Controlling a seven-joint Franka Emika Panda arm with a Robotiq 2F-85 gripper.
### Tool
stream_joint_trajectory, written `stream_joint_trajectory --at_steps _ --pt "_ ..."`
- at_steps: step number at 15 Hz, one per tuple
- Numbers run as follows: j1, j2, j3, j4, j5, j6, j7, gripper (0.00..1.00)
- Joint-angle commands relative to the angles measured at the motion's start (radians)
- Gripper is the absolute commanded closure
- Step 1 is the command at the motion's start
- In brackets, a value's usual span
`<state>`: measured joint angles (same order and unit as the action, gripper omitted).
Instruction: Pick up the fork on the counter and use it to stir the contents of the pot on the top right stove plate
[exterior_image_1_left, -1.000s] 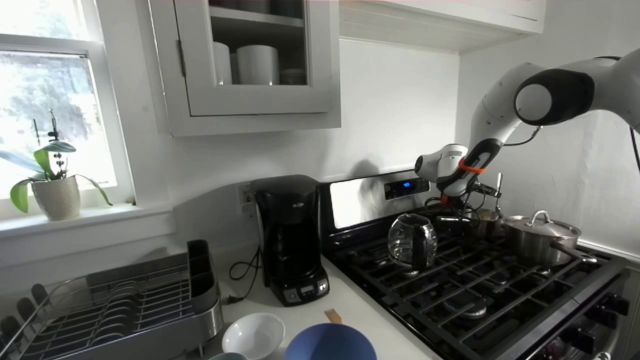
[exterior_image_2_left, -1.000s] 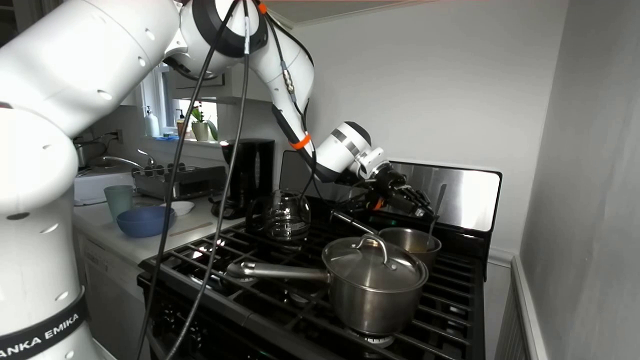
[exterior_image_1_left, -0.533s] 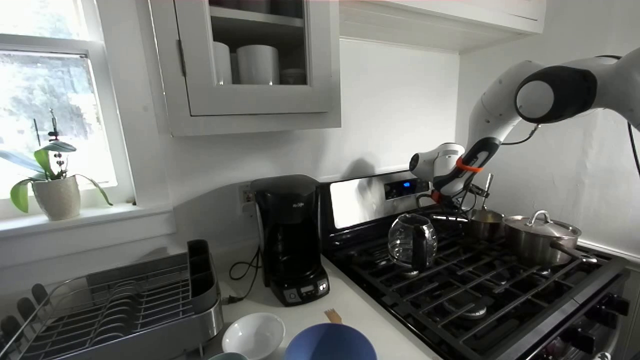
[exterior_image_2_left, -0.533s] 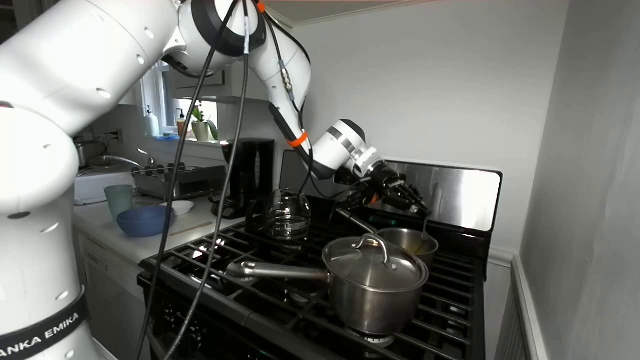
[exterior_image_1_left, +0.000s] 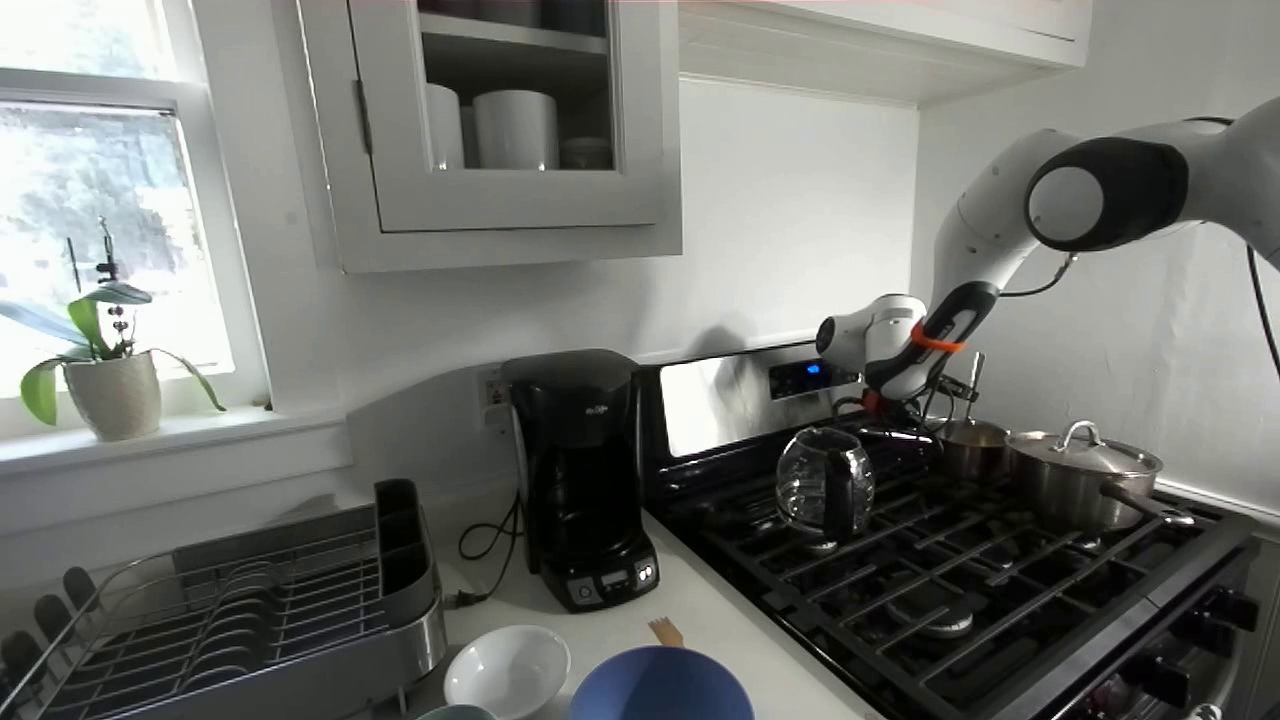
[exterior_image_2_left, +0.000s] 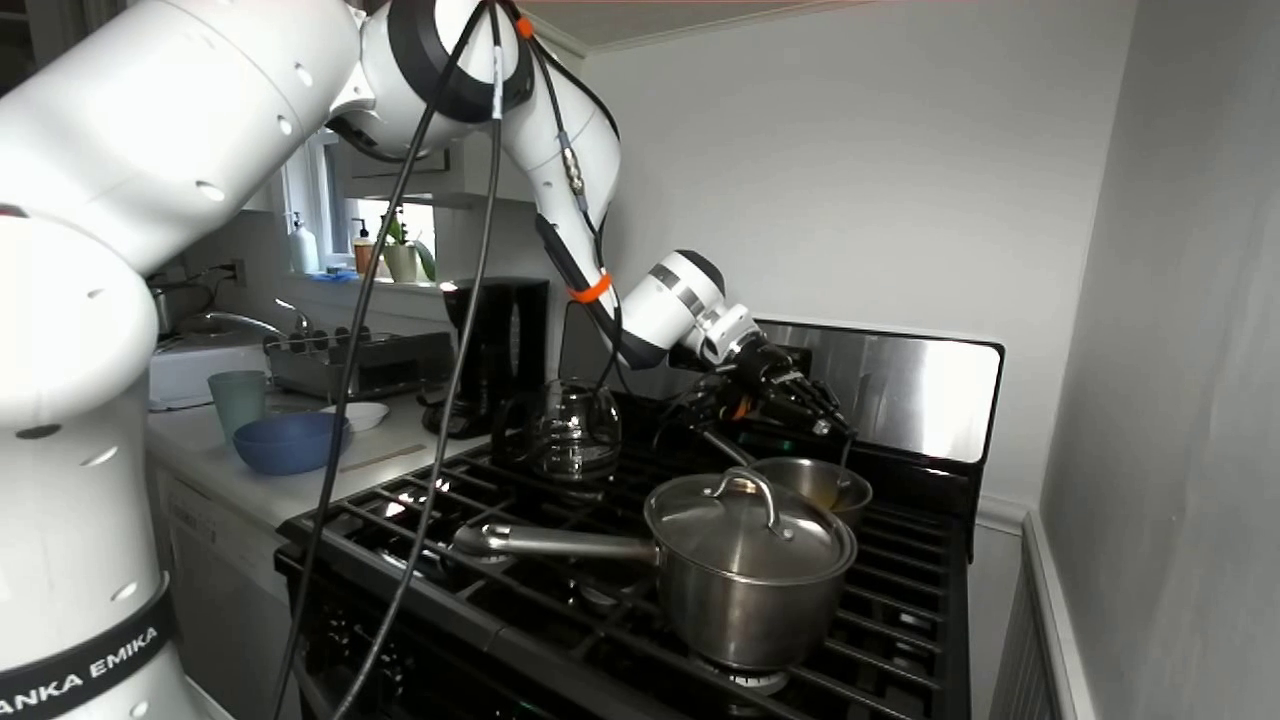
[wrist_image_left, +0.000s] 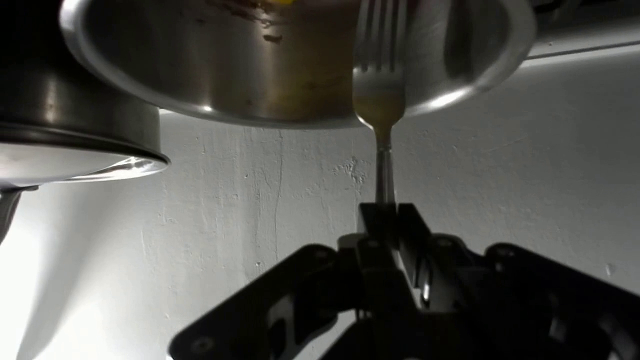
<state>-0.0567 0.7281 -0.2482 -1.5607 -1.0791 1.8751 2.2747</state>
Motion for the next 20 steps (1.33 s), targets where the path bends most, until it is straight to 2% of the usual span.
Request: stream_joint_trajectory --at_steps 1,4,9,16,20 --pt "-0.008 -0.014 0.021 -0.02 -0.018 -0.041 -0.086 0.97" --pt "-0.01 -0.026 0.03 -0.036 -0.02 -0.065 -0.177 0.97" --pt "-0.024 -0.052 0.051 -0.064 -0.015 -0.02 -0.31 0.97" --pt "-0.042 -0.105 0.079 -0.131 0.011 0.124 -0.339 0.97" --pt "-0.047 -0.124 0.072 -0.151 0.017 0.192 -0.291 0.97"
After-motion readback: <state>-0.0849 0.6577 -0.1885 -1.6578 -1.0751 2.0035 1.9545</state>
